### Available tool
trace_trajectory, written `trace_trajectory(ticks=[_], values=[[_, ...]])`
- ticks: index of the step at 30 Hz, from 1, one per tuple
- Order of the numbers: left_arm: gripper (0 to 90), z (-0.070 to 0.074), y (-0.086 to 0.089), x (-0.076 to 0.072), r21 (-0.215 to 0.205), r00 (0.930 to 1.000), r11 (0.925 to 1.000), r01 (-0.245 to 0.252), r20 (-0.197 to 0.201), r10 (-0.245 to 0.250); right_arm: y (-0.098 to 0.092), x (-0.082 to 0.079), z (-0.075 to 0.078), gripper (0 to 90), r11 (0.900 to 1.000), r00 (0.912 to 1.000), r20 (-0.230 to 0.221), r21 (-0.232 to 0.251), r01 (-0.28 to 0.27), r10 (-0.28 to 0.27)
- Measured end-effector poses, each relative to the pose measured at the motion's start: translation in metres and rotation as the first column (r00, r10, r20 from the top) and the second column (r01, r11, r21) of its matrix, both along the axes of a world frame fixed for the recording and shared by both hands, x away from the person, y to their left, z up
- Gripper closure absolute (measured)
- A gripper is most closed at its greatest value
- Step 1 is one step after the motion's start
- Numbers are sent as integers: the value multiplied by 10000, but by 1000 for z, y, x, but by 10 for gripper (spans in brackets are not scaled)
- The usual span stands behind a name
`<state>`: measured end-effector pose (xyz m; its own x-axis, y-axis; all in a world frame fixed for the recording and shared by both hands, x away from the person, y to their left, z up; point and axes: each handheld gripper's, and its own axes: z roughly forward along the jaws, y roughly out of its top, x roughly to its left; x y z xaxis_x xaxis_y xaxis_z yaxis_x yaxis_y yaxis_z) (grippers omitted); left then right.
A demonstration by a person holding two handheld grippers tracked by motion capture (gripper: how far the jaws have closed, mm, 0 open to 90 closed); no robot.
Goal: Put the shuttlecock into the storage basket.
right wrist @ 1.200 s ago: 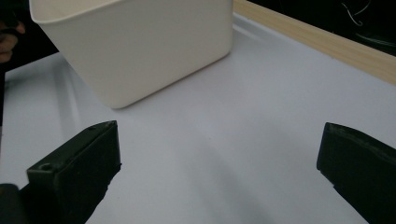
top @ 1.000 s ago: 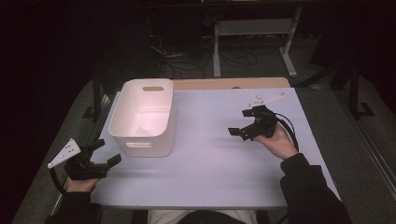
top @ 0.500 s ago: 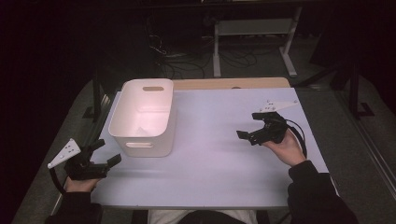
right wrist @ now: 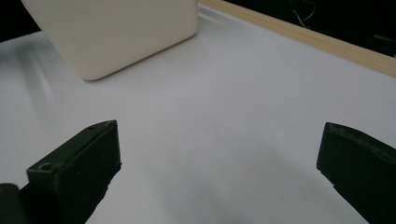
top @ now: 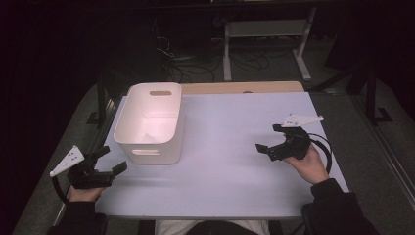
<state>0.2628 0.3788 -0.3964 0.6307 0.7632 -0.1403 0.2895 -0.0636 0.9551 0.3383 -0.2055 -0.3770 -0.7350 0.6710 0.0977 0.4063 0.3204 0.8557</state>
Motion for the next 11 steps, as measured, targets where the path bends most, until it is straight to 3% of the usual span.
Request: trace_trajectory(ticks=[2, 11], values=[[0, 0, 0, 0, 2, 10000, 10000, -2, 8, 2, -4, -6, -3, 0, 9999, 9997, 246, 105, 46, -48], [0, 0, -1, 0, -5, 10000, 10000, 5, 15, -5, -9, -18, -8, 0, 9999, 9985, 531, -34, 161, -159]])
